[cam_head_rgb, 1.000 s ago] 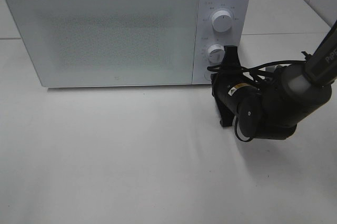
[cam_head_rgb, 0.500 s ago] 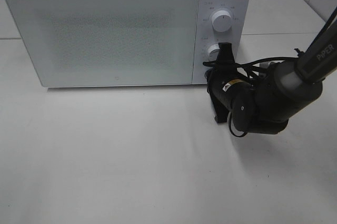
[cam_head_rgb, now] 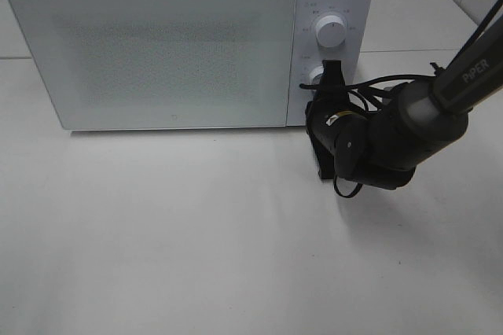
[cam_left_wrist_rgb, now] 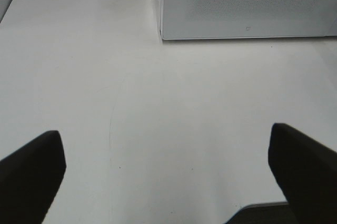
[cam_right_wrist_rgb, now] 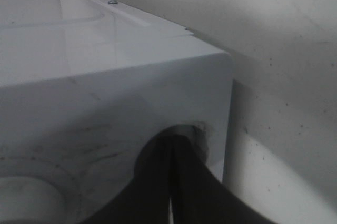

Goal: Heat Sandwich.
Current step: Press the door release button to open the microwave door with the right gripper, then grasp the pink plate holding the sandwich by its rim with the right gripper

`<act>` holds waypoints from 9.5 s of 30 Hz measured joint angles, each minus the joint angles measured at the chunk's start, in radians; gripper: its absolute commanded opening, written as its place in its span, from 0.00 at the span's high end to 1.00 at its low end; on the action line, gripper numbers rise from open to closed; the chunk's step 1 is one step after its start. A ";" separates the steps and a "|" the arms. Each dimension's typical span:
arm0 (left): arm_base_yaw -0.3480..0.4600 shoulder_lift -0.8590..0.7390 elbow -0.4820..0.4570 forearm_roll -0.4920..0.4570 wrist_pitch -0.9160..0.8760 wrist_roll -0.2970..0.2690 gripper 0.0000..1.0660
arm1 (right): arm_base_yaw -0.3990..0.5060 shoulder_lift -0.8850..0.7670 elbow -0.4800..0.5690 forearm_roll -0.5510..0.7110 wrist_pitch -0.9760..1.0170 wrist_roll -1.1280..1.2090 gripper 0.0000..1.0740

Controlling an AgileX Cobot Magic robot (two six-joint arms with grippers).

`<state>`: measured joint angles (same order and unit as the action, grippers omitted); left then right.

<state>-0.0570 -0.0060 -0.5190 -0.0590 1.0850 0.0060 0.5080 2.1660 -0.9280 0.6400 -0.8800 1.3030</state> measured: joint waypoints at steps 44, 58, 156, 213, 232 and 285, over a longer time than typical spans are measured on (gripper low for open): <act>0.000 0.000 0.000 0.000 0.000 0.000 0.08 | 0.008 -0.026 -0.022 0.051 0.110 -0.023 1.00; 0.000 0.000 0.000 0.000 0.000 0.000 0.08 | 0.030 -0.109 0.077 -0.012 0.053 -0.020 1.00; 0.000 0.000 0.000 0.000 0.000 0.000 0.08 | -0.026 -0.578 -0.131 -0.655 1.653 -2.708 0.87; 0.000 0.000 0.000 0.000 0.000 0.000 0.08 | 0.125 -0.294 -0.446 -0.697 1.336 -2.607 0.16; 0.000 0.000 0.000 0.000 0.000 0.000 0.08 | 0.125 -0.050 -0.678 -0.640 1.289 -2.609 0.19; 0.000 0.000 0.000 0.000 0.000 0.000 0.08 | 0.078 0.234 -0.969 -0.611 1.371 -2.575 0.28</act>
<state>-0.0570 -0.0060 -0.5190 -0.0590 1.0850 0.0060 0.5860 2.4000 -1.8970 0.0290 0.4910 -1.2720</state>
